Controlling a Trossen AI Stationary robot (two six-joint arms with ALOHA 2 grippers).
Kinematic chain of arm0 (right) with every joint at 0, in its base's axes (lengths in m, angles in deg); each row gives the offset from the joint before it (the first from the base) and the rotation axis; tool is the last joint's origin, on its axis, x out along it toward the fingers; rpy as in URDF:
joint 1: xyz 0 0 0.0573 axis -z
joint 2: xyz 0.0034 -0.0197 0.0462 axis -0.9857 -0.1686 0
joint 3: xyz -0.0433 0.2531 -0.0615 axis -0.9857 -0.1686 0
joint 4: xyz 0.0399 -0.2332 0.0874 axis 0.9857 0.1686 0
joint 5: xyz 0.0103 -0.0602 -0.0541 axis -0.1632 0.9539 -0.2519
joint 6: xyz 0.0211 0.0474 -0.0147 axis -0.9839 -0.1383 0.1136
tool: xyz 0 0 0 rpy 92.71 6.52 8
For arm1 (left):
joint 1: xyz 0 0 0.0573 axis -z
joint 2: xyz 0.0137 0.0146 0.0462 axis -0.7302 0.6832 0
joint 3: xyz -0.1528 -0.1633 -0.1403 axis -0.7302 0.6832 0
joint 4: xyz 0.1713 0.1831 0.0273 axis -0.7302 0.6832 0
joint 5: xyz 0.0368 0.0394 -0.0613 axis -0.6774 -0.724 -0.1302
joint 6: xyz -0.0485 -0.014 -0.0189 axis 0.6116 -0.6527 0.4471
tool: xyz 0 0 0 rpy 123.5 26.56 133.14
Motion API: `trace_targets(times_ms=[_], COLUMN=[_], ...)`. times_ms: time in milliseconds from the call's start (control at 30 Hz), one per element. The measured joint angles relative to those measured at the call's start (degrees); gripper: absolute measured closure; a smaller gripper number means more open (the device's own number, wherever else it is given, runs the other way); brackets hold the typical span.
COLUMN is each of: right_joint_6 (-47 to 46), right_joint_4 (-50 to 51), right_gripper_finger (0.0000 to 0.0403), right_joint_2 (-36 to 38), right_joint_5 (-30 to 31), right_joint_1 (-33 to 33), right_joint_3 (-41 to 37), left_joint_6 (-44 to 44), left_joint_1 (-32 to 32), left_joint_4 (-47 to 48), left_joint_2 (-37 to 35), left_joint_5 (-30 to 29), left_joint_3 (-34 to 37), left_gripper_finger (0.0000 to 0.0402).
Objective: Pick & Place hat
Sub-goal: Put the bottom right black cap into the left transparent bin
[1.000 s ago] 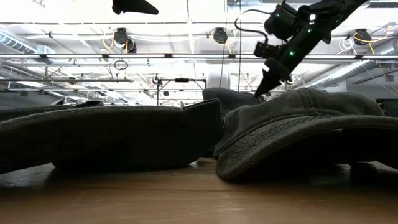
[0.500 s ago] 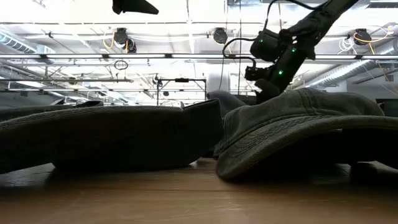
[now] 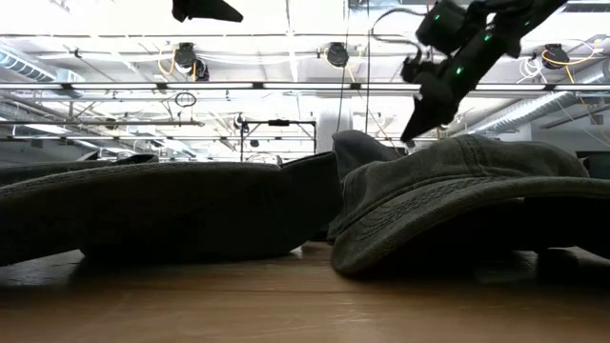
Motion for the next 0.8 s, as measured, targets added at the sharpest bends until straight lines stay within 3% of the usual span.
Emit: trace_targets(times_ms=[167, 367, 567, 800], right_joint_6=[-1.3, -2.1, -6.1, -7.8], right_joint_4=[-0.6, -8.5, -20.7, -42.2], right_gripper_finger=[0.0403, 0.0403, 0.0403, 0.0403], right_joint_2=[5.4, 10.9, 15.2, 16.1], right_joint_5=[-6.0, -16.0, -16.3, -16.4], right_joint_1=[-1.5, -6.4, -12.9, -23.9], right_joint_3=[0.0, -5.0, -12.8, -23.1], left_joint_6=[0.2, 0.2, 0.3, 2.5], left_joint_1=[0.0, 0.0, 0.0, 0.0], left_joint_4=[-0.1, -0.8, -2.1, -2.1], left_joint_2=[0.0, 0.0, 0.0, 0.0], left_joint_5=[0.0, 0.0, 0.0, 0.0], left_joint_3=[0.0, 0.0, 0.0, 0.0], left_gripper_finger=[0.0034, 0.0031, 0.0036, 0.0026])
